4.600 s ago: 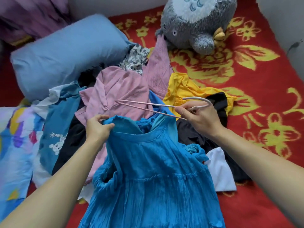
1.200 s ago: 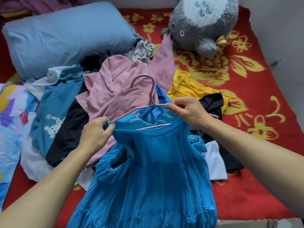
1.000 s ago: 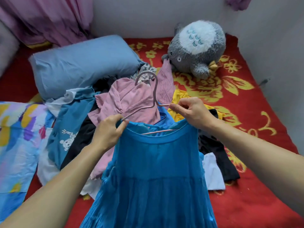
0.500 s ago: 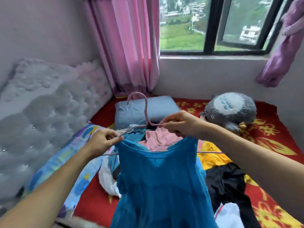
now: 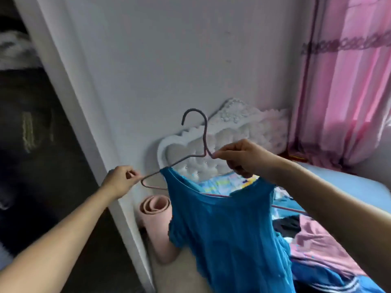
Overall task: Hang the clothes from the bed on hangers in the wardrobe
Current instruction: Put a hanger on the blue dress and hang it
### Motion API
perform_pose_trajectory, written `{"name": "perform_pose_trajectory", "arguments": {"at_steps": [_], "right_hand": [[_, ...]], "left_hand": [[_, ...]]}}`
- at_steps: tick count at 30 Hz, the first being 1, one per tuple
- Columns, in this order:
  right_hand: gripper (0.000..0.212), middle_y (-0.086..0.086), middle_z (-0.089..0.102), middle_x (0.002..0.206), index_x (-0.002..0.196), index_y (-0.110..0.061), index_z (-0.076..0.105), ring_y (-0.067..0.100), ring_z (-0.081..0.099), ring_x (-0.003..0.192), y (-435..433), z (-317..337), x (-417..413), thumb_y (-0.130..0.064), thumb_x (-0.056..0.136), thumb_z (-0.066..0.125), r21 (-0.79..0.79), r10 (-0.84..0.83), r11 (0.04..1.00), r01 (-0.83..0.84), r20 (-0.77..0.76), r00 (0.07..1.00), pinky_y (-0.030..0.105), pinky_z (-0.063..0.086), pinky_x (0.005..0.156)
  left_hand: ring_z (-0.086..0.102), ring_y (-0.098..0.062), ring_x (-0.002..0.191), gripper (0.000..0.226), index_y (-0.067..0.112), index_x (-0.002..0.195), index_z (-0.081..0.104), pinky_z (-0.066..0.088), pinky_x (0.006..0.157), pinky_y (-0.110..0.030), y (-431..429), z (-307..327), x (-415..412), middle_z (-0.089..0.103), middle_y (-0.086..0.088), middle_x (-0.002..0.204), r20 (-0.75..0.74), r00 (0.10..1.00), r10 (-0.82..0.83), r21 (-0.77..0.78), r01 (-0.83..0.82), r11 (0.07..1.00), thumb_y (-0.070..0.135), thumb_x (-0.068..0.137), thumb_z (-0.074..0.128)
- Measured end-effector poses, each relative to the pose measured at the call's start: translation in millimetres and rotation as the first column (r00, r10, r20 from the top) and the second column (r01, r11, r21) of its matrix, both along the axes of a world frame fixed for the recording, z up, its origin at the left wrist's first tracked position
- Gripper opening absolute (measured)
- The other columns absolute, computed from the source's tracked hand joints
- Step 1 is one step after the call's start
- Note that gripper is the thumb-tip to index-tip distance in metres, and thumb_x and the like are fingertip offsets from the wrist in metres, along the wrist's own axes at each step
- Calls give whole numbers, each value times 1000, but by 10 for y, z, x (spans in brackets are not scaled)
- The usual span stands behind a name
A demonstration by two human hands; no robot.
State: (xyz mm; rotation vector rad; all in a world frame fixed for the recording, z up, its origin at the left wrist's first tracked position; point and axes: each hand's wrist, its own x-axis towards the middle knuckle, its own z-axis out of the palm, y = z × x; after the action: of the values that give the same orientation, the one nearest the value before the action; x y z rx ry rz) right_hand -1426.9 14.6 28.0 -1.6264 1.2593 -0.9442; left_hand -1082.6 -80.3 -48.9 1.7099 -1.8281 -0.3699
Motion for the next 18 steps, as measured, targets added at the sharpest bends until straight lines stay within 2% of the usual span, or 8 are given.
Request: {"name": "perform_pose_trajectory", "arguments": {"at_steps": [2,5,7,11,15,18], "right_hand": [[24,-6,37,43,72,-8,62,10,28,37,-30,120,521,-22,92,62,-19,54,998,-55,-42,998,19,22,41],[22,-2,36,47,86,4,70,12,28,40,-95,189,1280,-17,90,61,-23,111,993,-113,-53,992,20,22,41],[22,1,35,53,87,2,71,12,30,41,-183,182,1790,-16,92,58,-8,153,988,-153,-56,987,20,24,40],[22,0,47,57,85,-5,69,10,38,44,-459,106,2804,-17,96,55,51,206,978,-203,-53,977,20,30,39],[23,0,45,58,92,-1,68,9,34,48,-772,-10,3785,-15,97,51,172,191,965,-199,62,980,21,25,45],[25,0,41,57,91,-2,69,8,33,45,-1020,-127,4472,-16,98,49,245,169,950,-195,125,978,18,26,39]], "left_hand": [[62,-21,75,6,11,84,71,46,65,-28,259,16,613,67,-2,76,5,997,83,26,-83,996,16,86,69],[60,-17,62,11,19,72,70,48,62,-33,598,-21,1458,64,2,62,35,982,184,29,-185,982,18,82,73],[61,-19,59,14,21,68,68,52,65,-35,796,-46,2023,65,1,60,62,971,232,72,-236,969,20,81,74],[58,-20,53,20,18,62,65,55,64,-42,1044,-66,3147,60,3,50,71,948,310,133,-317,939,17,81,73],[56,-13,57,13,14,74,67,49,64,-29,1175,34,4089,60,3,58,114,927,357,157,-372,915,21,85,70],[62,-20,66,15,15,77,67,46,63,-27,1189,67,4736,61,0,64,114,912,395,193,-410,892,27,85,70]]}}
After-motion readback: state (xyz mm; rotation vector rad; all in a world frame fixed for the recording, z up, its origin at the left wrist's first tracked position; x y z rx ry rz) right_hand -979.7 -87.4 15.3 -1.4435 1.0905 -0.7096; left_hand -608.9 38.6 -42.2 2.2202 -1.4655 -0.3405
